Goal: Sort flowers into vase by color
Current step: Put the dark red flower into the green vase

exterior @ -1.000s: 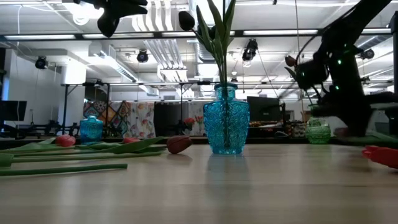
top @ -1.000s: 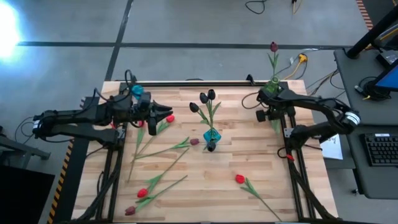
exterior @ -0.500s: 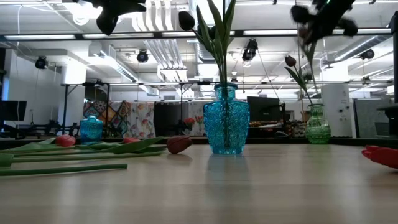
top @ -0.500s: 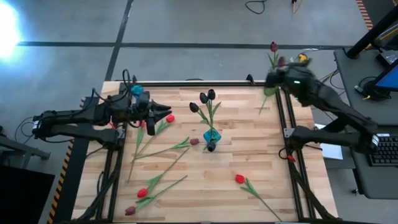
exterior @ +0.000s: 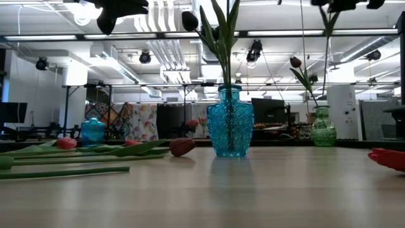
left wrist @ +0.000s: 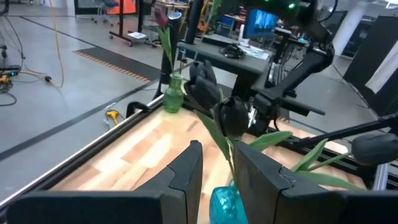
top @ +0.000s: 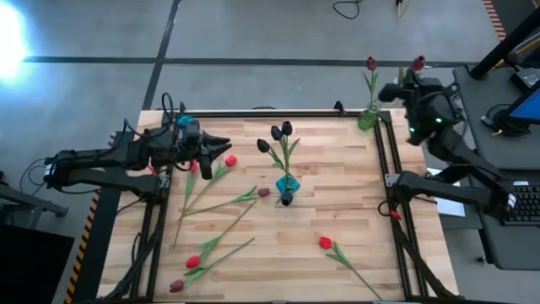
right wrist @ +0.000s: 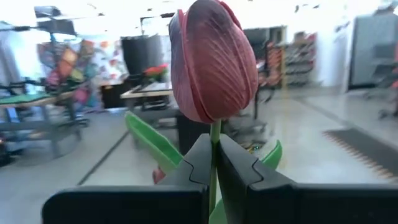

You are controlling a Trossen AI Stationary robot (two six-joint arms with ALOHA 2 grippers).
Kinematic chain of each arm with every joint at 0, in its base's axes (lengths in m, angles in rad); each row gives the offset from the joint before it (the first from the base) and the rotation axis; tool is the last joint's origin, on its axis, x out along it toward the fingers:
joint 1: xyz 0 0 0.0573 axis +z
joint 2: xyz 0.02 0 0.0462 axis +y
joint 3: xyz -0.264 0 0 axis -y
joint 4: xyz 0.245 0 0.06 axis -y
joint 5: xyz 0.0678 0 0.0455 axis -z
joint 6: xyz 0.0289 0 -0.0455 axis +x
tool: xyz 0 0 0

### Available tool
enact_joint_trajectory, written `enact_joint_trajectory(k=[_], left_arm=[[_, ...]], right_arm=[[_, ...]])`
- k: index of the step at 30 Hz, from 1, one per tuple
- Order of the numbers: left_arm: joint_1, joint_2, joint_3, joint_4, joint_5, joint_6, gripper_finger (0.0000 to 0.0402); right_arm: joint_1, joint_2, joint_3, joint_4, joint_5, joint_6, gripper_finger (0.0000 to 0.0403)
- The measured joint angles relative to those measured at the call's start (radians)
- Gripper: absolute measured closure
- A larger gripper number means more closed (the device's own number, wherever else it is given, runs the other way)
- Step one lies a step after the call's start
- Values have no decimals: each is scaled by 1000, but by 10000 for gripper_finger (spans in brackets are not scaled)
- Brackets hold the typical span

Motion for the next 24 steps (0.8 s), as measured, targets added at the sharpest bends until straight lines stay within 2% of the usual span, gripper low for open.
enact_joint_trajectory(k=[4, 6, 16, 24], left_arm=[[0, 3, 22, 4, -1, 1, 324], [0, 5, 33, 2, -15, 2, 324], [0, 6, 62, -25, -40, 3, 324], [0, 6, 61, -39, -59, 18, 324]], right_arm=[[-49, 65, -59, 236, 30, -124, 392], [-79, 97, -71, 283, 31, -144, 391], [-189, 154, -84, 281, -4, -59, 390], [-189, 155, -95, 124, -21, 72, 390]])
